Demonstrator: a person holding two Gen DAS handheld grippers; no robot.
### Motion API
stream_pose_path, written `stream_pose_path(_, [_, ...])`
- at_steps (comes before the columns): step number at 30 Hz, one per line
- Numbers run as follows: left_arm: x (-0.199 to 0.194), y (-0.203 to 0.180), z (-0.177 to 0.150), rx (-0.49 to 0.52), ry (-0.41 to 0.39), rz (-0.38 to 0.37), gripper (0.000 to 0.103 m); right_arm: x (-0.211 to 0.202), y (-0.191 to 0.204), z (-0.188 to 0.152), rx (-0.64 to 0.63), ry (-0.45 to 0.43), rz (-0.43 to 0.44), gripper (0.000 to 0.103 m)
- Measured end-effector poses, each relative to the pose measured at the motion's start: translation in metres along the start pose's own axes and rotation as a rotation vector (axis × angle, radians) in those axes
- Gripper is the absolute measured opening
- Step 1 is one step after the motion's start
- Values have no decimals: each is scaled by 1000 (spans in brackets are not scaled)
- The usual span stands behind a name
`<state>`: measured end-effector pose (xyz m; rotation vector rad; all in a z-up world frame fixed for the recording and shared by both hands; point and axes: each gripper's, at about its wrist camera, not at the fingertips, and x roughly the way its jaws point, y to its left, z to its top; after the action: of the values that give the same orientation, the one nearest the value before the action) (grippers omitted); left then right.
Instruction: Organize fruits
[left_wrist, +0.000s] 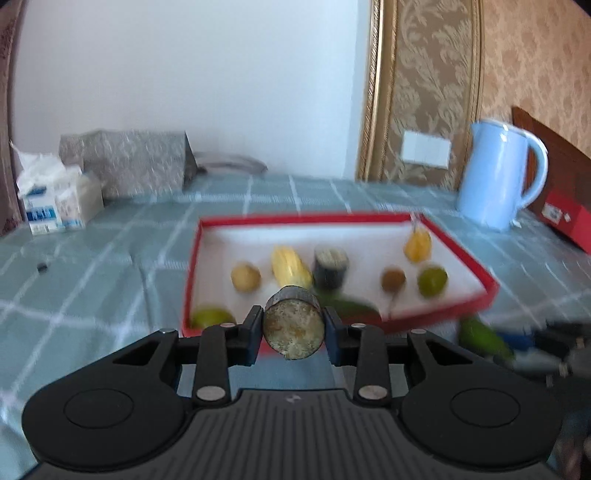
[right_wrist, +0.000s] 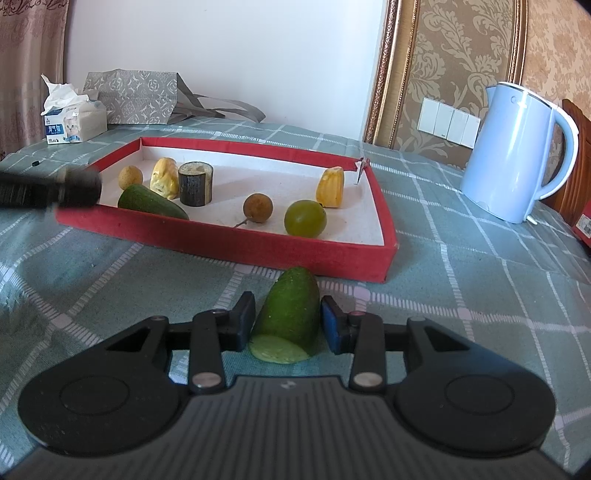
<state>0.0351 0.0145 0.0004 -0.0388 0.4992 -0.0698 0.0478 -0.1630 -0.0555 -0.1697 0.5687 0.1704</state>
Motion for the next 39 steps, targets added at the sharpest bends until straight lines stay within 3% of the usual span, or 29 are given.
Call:
stream_pose_path(4, [25,8,22,-22,7,26,33,0,0,0,1,0,0,36])
stream_pose_path(9, [54,23,22,-79,60,28,34,-1,0,0,3,0,2,36])
stream_pose_path(10, [56,25,20,-84,63,24,37,0,0,0,3,0,3,36])
stream_pose_path(12, [54,29,14,-103,53,45,60,0,0,0,4,1,4,36])
stream_pose_path(14, [48,31,8,-110,18,72,67,0,0,0,4,1,3,36])
stream_pose_path(20, [25,21,-8,-58,-21,85,68,0,-1,0,5,1,4,36])
stream_pose_path(23, [11,12,-16,-33,-31,36,68,-1,0,0,7,1,6,36])
stream_pose_path(25, [4,4,-23,-22,-30,-4,74,-1,-1,0,10,1,8,36])
stream_pose_path(27, [2,-4,-28,1,-22,-23,78,-1,-2,0,18,0,12,36])
stream_pose_path(31, [8,-13,-34,54,22,-34,78,-1,-2,0,16,-3,9,34])
stream_pose_path(37, [22,-4,-36,-22,117,-71,79,-2,-4,0,30,-10,9,31])
stream_pose_path(39, [22,-1,-36,-42,113,-62,82,-4,-6,-1,46,-22,2,31])
